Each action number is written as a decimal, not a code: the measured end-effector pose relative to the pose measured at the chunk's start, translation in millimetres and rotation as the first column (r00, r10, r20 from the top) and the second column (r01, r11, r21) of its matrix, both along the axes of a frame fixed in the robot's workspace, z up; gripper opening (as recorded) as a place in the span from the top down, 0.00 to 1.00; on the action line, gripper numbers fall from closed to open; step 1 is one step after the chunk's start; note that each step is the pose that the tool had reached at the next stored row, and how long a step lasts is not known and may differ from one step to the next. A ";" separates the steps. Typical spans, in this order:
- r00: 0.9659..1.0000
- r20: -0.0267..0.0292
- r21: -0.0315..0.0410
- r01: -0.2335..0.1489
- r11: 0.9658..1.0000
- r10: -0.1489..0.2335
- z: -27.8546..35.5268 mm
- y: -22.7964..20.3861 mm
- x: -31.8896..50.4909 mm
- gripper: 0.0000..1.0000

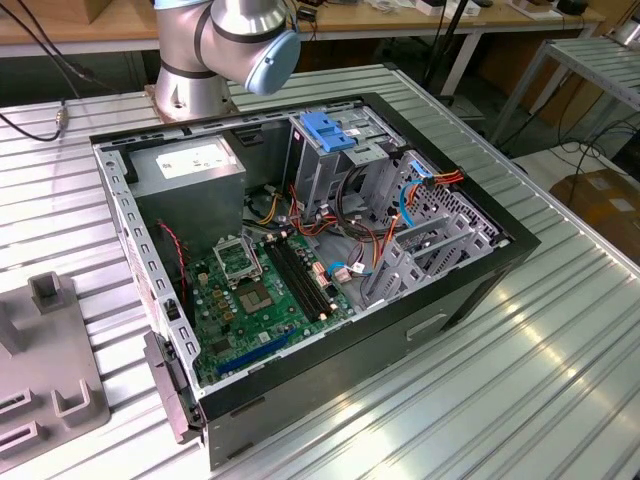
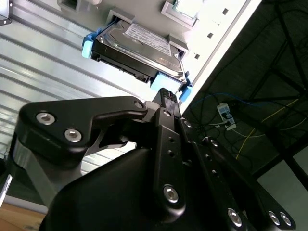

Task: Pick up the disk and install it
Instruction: 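Pick up the disk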

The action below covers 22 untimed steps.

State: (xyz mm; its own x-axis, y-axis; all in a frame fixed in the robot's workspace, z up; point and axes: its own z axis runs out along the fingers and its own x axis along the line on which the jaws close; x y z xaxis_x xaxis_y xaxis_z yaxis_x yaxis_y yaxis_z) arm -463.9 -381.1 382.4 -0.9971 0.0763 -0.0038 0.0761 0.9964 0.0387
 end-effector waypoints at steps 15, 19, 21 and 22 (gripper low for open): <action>0.998 0.000 0.000 -0.061 0.998 0.061 -0.2 0.0 -1.9 0.90; 0.989 0.000 0.000 -0.147 0.989 0.147 -0.2 0.0 -1.9 0.90; 0.982 0.000 0.000 -0.188 0.982 0.188 -0.2 0.0 -1.9 0.90; 0.976 0.000 0.000 -0.218 0.976 0.218 -0.2 0.0 -1.9 0.90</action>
